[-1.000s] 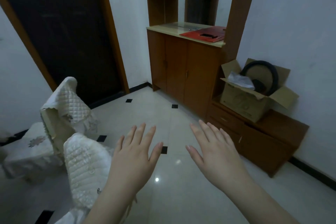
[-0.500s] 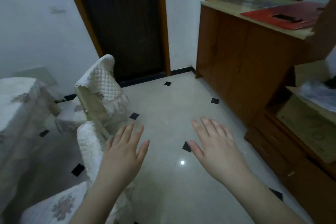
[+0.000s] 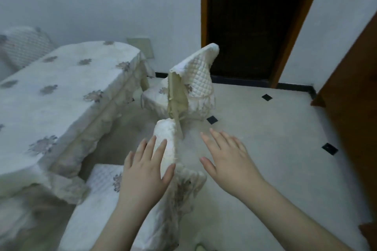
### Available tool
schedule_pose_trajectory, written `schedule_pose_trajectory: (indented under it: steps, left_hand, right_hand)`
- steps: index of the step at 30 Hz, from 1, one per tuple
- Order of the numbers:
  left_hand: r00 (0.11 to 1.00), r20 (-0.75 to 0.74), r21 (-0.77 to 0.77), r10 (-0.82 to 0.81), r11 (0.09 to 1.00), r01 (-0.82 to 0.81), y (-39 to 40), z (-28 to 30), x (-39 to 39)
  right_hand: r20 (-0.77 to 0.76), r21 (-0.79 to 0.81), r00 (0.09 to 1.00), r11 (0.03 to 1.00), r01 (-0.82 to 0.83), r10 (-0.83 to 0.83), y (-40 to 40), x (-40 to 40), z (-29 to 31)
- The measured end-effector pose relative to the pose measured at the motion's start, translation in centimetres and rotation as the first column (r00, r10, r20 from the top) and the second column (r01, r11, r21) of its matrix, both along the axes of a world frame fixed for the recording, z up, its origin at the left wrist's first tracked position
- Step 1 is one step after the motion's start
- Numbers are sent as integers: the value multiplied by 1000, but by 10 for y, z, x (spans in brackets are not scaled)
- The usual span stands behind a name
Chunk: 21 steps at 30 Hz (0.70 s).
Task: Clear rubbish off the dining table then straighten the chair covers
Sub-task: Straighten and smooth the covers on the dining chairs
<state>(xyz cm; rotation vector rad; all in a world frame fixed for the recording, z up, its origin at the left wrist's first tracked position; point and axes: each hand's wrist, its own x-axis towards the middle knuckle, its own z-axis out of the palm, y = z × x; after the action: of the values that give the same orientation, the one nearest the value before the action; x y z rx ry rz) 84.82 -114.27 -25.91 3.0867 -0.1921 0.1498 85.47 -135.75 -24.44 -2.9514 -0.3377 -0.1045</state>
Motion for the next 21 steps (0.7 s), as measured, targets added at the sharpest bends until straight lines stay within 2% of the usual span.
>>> schedule_pose_trajectory:
  steps: [5, 10, 15, 19, 21]
  left_hand:
    - [997, -27, -38, 75, 996, -77, 27, -20, 22]
    - [984, -40, -57, 173, 983, -176, 51, -35, 30]
    - [966, -28, -139, 258, 956, -260, 56, -54, 26]
    - [935, -38, -198, 352, 915, -352, 43, -71, 23]
    - [907, -55, -198, 417, 886, -419, 33, -77, 24]
  right_hand:
    - [-2, -90, 985, 981, -172, 173, 29, 58, -2]
    - [-70, -101, 941, 936, -336, 330, 55, 100, -24]
    - [-161, -141, 835, 825, -548, 527, 74, 135, -57]
    - [-288, -114, 692, 694, -711, 662, 80, 170, -74]
    - [-300, -92, 630, 636, -766, 716, 82, 187, -82]
